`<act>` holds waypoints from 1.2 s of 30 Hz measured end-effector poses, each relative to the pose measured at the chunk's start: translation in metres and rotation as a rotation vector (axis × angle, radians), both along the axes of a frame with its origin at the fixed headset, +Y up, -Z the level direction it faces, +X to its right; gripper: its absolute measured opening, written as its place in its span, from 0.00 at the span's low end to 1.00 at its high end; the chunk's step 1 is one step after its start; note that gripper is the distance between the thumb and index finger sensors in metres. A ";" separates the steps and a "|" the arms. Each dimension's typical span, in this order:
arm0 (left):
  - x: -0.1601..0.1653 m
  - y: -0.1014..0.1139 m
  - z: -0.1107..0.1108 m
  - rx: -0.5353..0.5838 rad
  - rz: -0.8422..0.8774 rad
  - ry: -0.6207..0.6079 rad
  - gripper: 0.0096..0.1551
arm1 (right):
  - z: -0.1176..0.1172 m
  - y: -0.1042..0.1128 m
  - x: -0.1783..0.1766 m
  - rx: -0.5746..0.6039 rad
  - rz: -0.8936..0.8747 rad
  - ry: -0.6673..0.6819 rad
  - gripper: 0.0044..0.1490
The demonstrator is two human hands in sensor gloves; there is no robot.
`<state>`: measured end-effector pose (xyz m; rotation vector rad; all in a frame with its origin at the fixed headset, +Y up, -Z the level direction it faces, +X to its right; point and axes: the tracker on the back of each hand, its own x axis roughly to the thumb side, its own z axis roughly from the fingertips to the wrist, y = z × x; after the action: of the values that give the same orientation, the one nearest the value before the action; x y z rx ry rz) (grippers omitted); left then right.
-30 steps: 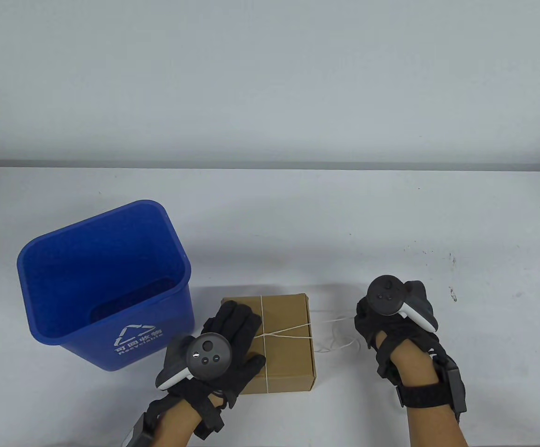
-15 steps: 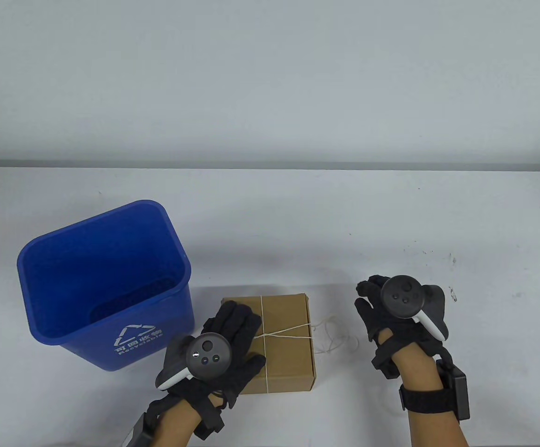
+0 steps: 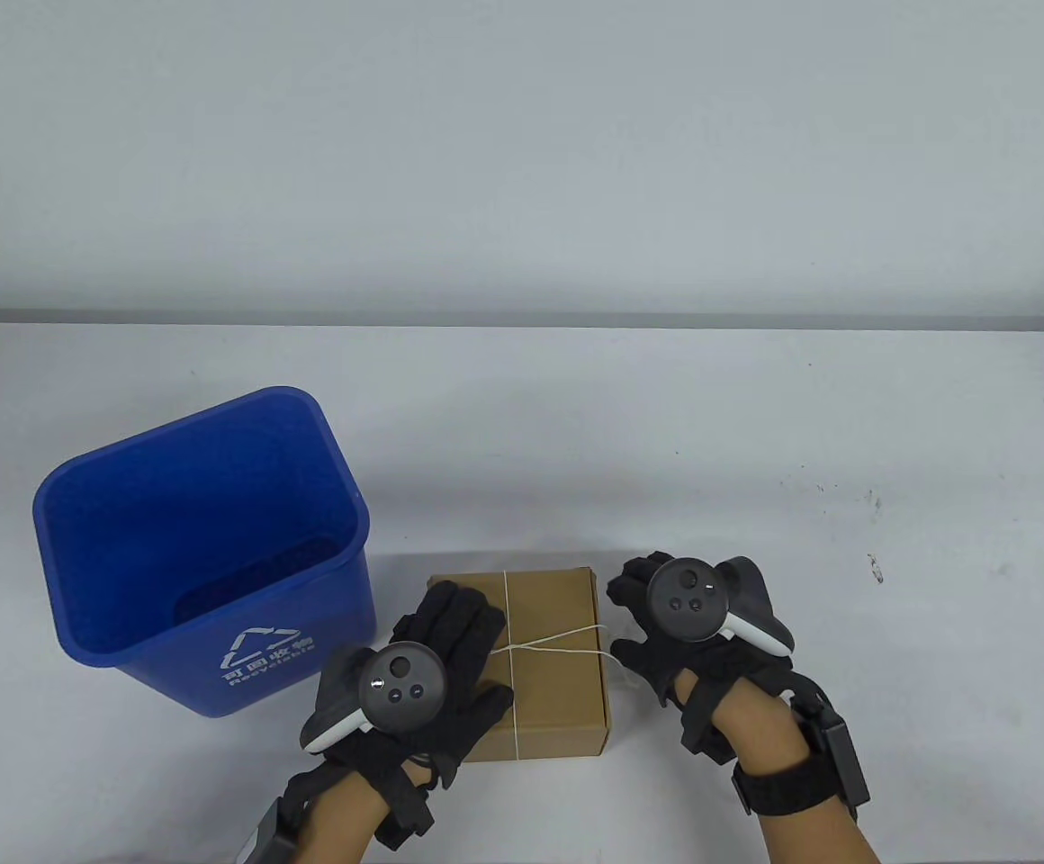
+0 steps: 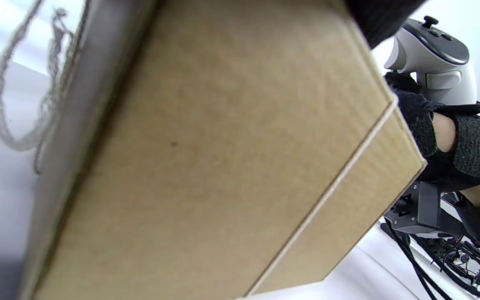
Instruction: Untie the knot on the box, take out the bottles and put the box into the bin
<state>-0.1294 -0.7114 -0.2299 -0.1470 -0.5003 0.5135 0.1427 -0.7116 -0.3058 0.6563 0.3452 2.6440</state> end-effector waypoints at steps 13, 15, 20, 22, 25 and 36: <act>-0.001 0.000 -0.001 -0.013 0.017 0.003 0.50 | -0.001 0.002 0.000 0.073 -0.164 -0.036 0.23; -0.001 0.000 -0.001 -0.015 0.018 0.002 0.50 | -0.001 0.002 0.000 0.070 -0.162 -0.033 0.22; -0.001 0.000 -0.001 -0.011 0.012 0.002 0.50 | -0.001 0.001 0.003 0.053 -0.143 -0.034 0.22; -0.001 0.000 -0.001 -0.011 0.013 0.001 0.50 | -0.003 0.000 0.005 0.057 -0.117 -0.046 0.22; -0.001 -0.001 -0.001 -0.011 0.011 0.001 0.50 | -0.006 -0.002 0.011 0.062 -0.074 -0.073 0.22; -0.001 -0.001 -0.001 -0.011 0.013 0.000 0.50 | -0.017 -0.014 0.032 0.022 -0.008 -0.165 0.22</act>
<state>-0.1308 -0.7124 -0.2307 -0.1543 -0.4991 0.5285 0.1746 -0.7253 -0.3233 0.4406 0.2648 2.6751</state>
